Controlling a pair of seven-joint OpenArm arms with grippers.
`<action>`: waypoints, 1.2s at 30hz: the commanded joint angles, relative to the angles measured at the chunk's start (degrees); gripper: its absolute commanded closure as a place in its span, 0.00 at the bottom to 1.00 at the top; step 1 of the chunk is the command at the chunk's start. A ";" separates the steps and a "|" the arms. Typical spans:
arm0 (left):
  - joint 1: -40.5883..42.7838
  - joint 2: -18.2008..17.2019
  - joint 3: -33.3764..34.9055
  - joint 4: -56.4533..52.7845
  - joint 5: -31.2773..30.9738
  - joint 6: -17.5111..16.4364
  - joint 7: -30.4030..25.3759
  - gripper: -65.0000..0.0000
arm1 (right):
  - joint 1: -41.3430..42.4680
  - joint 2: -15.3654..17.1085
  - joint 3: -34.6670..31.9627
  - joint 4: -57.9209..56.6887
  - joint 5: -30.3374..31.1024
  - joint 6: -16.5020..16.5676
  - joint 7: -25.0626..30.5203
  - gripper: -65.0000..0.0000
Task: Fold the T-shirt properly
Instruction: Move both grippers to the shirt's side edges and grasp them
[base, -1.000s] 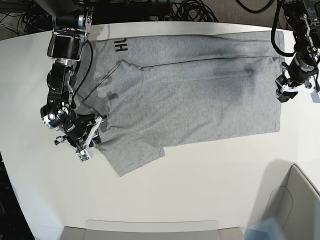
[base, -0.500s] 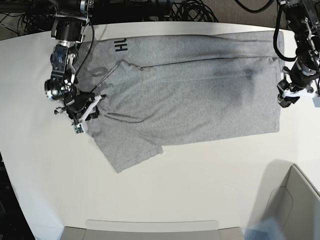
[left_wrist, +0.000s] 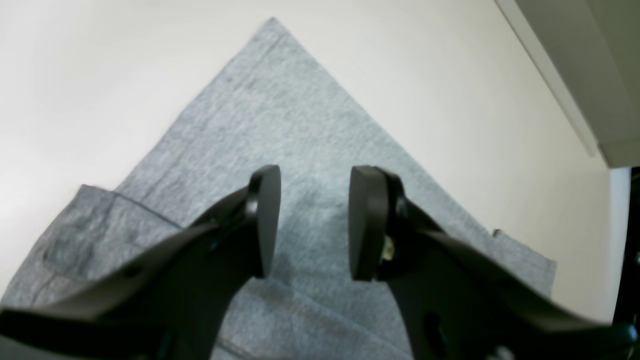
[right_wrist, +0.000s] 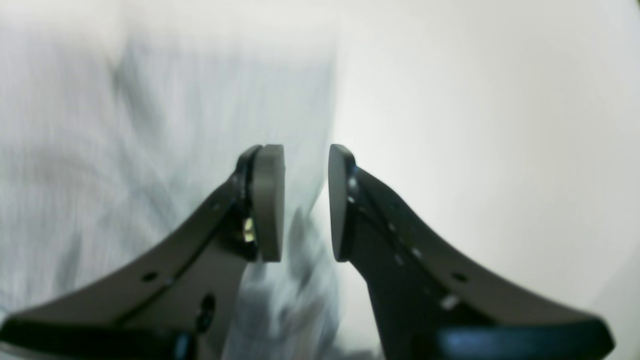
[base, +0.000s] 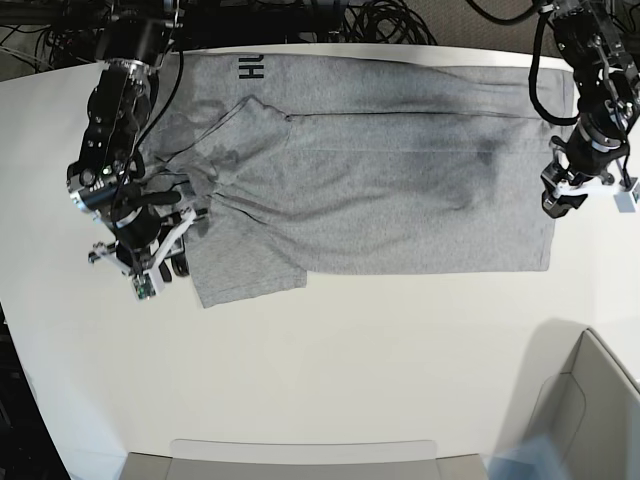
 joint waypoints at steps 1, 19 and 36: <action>-0.52 -0.88 -0.32 0.83 -0.89 0.34 0.11 0.63 | 3.27 1.25 0.19 -2.61 -0.16 -0.22 -0.11 0.76; -0.79 -0.79 -0.67 -1.54 -0.89 0.34 -0.24 0.63 | 22.25 5.99 0.01 -55.45 2.30 -0.22 17.83 0.75; -0.88 -0.70 -0.41 -1.98 -0.89 0.34 -0.33 0.63 | 22.17 5.03 -8.96 -57.82 12.76 -0.22 13.78 0.76</action>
